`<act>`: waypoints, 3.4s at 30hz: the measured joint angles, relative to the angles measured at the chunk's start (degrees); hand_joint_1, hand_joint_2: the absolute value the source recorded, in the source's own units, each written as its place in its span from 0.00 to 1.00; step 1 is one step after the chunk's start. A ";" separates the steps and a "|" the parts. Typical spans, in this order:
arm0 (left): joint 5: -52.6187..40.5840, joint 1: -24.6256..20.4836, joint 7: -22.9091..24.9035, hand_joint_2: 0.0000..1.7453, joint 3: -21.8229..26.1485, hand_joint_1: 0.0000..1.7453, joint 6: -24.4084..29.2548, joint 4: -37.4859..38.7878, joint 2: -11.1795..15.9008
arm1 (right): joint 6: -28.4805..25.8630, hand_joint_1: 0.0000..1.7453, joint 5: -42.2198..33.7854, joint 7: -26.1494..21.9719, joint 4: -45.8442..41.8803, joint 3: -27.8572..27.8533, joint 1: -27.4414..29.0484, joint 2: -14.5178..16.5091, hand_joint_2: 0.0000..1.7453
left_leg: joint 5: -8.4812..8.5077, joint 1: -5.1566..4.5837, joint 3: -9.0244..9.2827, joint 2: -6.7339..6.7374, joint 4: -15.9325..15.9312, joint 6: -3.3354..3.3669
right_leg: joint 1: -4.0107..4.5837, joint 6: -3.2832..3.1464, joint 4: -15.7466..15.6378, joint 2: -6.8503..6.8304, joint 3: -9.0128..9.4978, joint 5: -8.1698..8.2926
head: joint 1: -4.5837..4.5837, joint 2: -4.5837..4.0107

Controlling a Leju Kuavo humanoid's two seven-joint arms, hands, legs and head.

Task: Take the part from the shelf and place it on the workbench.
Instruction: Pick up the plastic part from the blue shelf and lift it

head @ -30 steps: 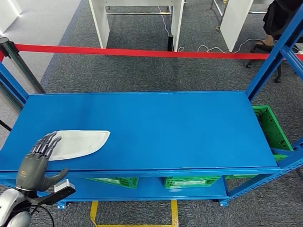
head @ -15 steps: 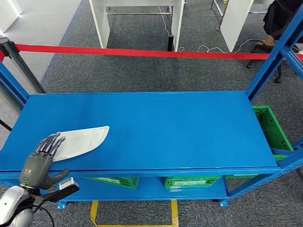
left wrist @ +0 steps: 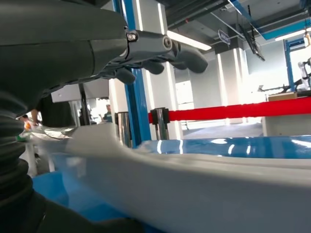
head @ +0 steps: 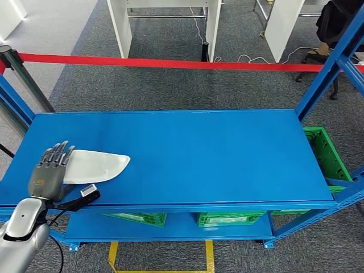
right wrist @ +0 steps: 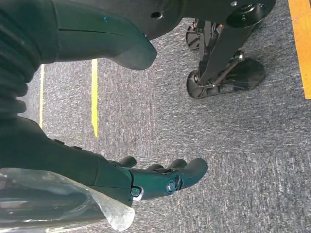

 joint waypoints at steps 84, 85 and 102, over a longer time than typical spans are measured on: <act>42.28 23.44 -41.27 1.00 8.36 1.00 14.56 -35.13 -23.95 | -5.34 0.00 -4.75 -10.60 -0.04 -0.72 1.45 -0.61 1.00 | 1.68 0.03 -0.48 0.18 -0.87 1.49 | -0.69 1.41 7.73 0.02 -2.56 -3.15 | 0.13 0.00; 42.71 23.57 -41.43 1.00 8.73 1.00 14.57 -35.46 -24.43 | -4.31 0.00 -5.08 -11.32 -0.03 -0.76 1.32 -0.70 1.00 | 1.71 0.01 -0.61 0.15 -0.71 1.21 | -0.65 1.34 3.95 0.10 -0.44 -1.78 | 0.14 0.00; 42.85 32.12 -41.66 1.00 16.85 1.00 14.62 -43.77 -29.44 | -11.41 0.00 2.71 -11.38 -0.20 2.44 0.51 -1.28 1.00 | -2.90 -0.16 6.24 0.09 -1.81 -0.53 | 0.11 -0.89 -0.14 -0.56 -4.73 4.74 | -0.28 0.00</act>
